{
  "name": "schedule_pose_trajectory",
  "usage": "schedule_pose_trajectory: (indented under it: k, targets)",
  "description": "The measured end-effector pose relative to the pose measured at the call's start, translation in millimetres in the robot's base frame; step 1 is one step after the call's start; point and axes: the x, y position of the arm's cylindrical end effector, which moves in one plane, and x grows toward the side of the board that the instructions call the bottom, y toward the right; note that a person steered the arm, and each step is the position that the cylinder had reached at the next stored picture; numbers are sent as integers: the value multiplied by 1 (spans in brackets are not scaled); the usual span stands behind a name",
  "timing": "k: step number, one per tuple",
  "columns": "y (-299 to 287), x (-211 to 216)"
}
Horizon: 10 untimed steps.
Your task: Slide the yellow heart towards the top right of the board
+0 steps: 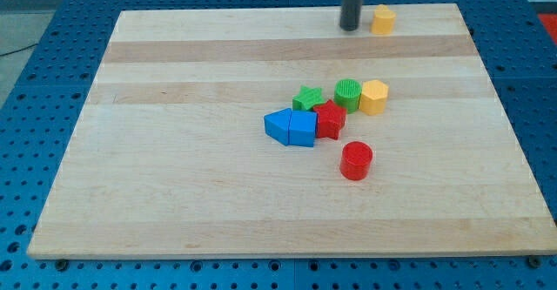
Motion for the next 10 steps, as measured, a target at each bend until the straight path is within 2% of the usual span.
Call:
schedule_pose_trajectory:
  k: [1,2,3,4,5,10]
  targets:
    - [52,0]
    - [65,0]
    - [44,7]
    - [56,32]
    - [82,32]
    - [92,5]
